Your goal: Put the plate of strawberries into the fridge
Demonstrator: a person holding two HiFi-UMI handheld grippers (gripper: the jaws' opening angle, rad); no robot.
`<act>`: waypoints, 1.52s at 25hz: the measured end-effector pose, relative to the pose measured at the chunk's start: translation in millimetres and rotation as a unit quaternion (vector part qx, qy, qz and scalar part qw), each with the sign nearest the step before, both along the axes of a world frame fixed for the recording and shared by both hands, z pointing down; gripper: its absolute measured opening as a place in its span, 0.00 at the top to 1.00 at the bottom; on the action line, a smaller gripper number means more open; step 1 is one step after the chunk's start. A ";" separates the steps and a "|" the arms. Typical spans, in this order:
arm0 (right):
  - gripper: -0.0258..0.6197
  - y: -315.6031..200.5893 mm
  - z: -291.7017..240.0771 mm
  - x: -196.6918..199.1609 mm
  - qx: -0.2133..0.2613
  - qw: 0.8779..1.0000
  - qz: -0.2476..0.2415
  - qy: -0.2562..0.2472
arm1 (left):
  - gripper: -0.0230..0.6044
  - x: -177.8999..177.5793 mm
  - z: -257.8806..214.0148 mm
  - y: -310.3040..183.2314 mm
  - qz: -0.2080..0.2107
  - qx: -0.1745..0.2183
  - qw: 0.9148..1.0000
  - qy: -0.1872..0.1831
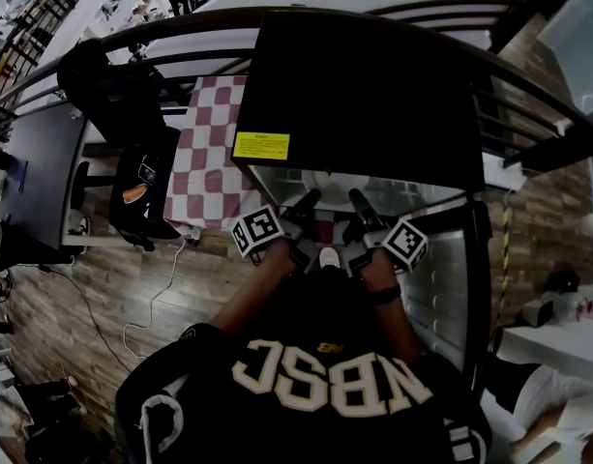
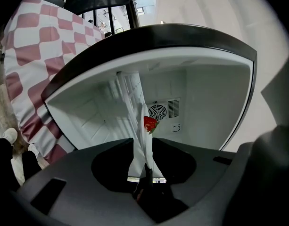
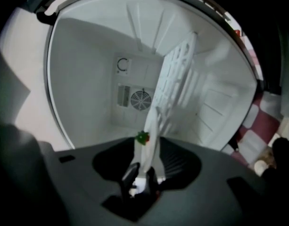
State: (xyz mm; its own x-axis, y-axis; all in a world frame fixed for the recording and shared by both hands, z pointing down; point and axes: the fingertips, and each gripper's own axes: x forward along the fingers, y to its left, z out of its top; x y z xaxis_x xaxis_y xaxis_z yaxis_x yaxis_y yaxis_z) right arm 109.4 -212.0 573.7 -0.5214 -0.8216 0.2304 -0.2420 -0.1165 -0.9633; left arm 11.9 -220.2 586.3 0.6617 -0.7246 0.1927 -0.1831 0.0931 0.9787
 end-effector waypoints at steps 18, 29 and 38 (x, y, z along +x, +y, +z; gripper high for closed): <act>0.71 20.5 -2.3 -14.7 0.011 0.999 -0.031 0.025 | 0.77 -4.5 -4.0 14.5 0.015 -0.003 1.000 0.010; 0.75 17.9 -0.8 -10.7 -0.009 0.999 -0.032 0.017 | 0.78 0.9 -6.4 16.6 0.036 0.019 0.999 -0.002; 0.80 11.0 2.0 -16.8 -0.004 0.998 -0.051 0.022 | 0.89 3.6 -4.6 11.9 0.042 0.015 0.999 -0.003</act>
